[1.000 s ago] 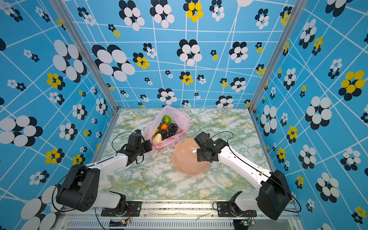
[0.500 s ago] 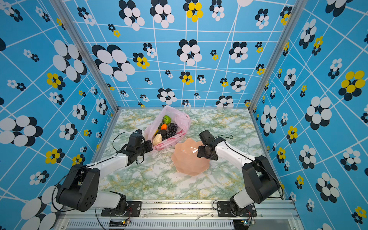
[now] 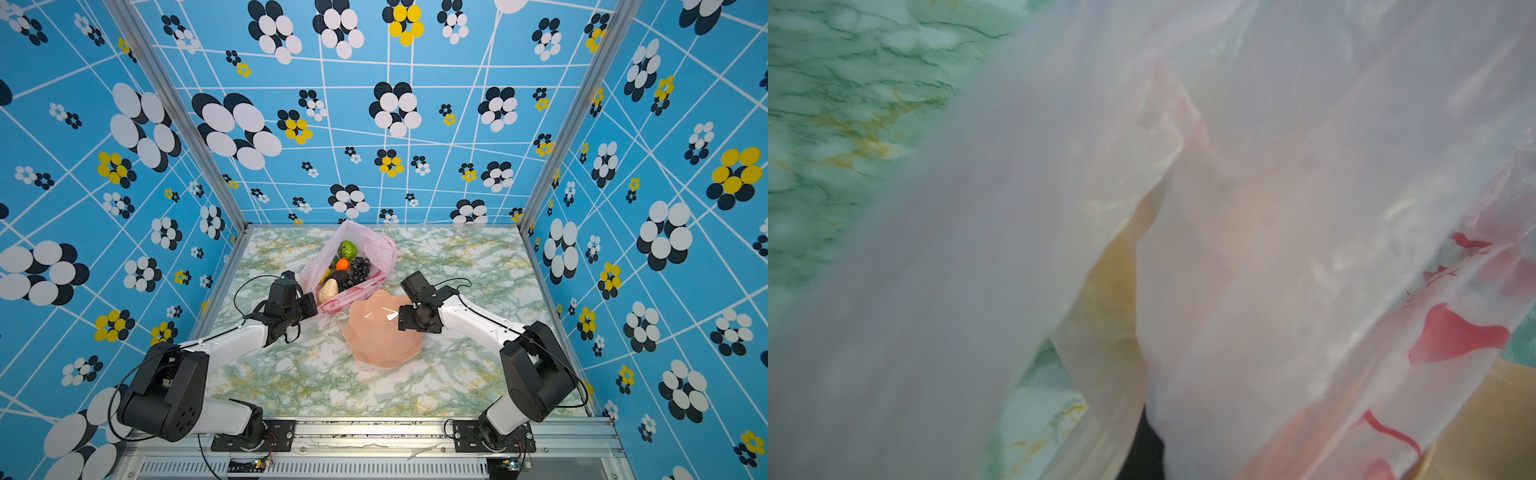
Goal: Take fruits out of the plastic bag
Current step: Move the plate to the center of the table, then pick up the fruit from the plastic bag.
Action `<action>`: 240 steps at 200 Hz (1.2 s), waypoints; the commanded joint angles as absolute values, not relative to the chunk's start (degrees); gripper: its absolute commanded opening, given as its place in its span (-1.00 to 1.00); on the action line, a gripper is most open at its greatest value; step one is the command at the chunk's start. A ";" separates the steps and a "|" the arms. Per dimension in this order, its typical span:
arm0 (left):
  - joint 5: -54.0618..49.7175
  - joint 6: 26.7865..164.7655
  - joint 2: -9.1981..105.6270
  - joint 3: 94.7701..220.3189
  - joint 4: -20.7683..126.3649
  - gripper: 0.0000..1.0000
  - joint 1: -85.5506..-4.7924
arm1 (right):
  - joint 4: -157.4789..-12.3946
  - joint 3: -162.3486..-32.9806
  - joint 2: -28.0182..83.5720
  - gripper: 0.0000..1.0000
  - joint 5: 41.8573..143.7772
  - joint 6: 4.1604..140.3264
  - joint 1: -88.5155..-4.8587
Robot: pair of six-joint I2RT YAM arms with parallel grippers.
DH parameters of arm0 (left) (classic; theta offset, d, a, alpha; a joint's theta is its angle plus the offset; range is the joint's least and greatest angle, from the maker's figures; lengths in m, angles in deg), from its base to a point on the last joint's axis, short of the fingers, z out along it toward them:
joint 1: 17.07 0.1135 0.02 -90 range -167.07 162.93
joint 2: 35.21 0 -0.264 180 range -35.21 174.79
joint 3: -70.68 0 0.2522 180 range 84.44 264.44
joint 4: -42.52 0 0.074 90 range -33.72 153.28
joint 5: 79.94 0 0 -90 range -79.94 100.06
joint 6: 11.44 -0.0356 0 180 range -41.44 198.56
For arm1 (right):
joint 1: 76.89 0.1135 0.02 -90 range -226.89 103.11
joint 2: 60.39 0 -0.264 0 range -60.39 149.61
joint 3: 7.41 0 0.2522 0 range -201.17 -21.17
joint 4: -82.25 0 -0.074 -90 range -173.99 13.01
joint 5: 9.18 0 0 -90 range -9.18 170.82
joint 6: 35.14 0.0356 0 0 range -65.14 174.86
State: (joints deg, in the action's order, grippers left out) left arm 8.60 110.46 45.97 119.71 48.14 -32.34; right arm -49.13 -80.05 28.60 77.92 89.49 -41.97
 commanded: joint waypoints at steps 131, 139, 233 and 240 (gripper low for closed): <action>6.12 111.38 48.35 120.36 49.06 -1.00 -32.90 | -54.80 -114.35 43.66 0.52 80.20 90.58 -35.63; 6.02 111.32 48.44 120.32 48.91 -1.00 -32.83 | -55.69 -116.65 46.05 0.52 81.08 91.50 -35.37; 4.48 113.26 49.56 119.85 48.74 -0.99 -30.47 | -60.55 -134.28 68.15 0.12 86.73 99.21 -34.02; 4.50 113.18 49.52 119.91 48.73 -0.99 -30.51 | -60.77 -135.05 69.31 0.08 86.62 99.73 -34.00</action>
State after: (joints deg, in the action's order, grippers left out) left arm 5.19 112.60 48.79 119.73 48.16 -30.90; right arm -58.84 -131.72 65.13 84.85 96.59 -34.37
